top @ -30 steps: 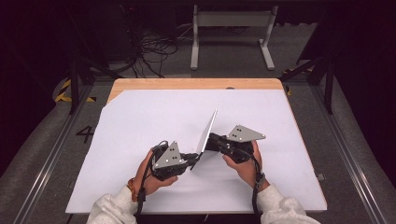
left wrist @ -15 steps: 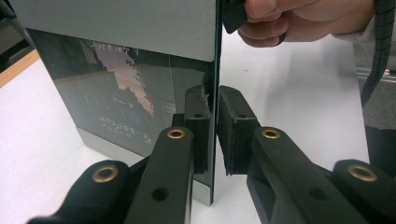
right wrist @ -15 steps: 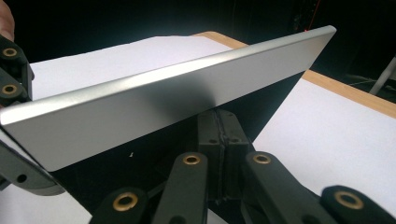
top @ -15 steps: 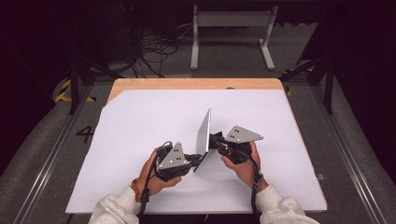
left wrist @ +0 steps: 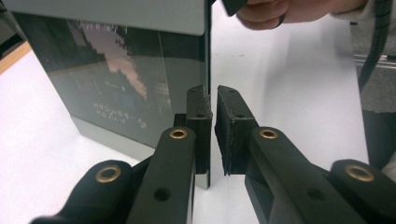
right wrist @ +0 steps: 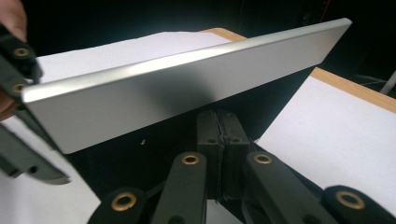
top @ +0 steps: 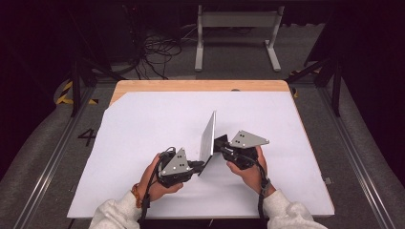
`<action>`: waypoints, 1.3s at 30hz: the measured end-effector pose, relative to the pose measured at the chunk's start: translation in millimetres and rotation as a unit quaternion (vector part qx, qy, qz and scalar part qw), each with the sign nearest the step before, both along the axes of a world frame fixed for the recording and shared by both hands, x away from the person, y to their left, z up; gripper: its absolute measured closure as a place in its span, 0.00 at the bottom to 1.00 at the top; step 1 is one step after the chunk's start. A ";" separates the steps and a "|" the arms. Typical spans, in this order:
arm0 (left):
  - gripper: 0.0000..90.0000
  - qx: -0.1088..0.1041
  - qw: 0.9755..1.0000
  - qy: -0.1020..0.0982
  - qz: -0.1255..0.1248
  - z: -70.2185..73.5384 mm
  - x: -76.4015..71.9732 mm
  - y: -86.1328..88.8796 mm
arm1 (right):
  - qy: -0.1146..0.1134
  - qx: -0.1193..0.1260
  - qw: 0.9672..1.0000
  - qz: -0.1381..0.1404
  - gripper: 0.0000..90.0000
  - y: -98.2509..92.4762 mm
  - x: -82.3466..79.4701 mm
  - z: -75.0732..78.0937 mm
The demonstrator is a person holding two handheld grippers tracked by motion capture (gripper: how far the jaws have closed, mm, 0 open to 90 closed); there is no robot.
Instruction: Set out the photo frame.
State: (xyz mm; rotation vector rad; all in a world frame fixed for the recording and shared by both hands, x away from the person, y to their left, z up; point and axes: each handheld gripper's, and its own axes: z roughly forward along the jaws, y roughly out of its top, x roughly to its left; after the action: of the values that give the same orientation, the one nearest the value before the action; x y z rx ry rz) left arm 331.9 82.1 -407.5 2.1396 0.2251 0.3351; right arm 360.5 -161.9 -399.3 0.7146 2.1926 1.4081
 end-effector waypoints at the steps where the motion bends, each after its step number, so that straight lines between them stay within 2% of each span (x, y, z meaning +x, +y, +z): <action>1: 0.93 0.002 1.000 0.003 0.000 -2.3 0.3 -0.8 | -0.001 -0.002 1.000 0.000 0.99 0.3 -0.7 0.1; 3: 0.93 0.012 1.000 0.004 0.002 -6.0 1.4 -2.0 | 0.000 -0.001 1.000 0.002 0.99 0.1 -0.9 0.1; 6: 0.93 0.012 1.000 0.009 0.005 -8.1 3.6 -1.4 | 0.003 0.000 1.000 0.003 0.99 0.2 -2.3 0.0; 13: 0.92 0.006 1.000 0.016 0.005 -9.4 3.8 -1.6 | 0.001 -0.003 1.000 0.009 1.00 0.6 -7.0 1.5; 19: 0.92 0.003 1.000 0.016 0.000 -9.9 2.0 -7.3 | 0.000 -0.002 1.000 0.004 1.00 0.1 -4.5 1.6; 24: 0.91 0.004 1.000 0.014 0.001 -10.3 2.2 -11.7 | 0.005 0.007 1.000 0.001 1.00 -2.8 -1.2 0.0; 39: 0.90 -0.006 1.000 0.014 0.006 -12.4 3.2 -18.6 | 0.005 0.012 1.000 -0.005 1.00 -2.8 2.3 -1.3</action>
State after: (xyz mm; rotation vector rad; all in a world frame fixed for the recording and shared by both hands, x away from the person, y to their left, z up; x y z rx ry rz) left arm 335.2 63.6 -419.9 2.1327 0.2556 0.3092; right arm 362.8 -164.7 -400.6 0.7414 2.1811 1.4304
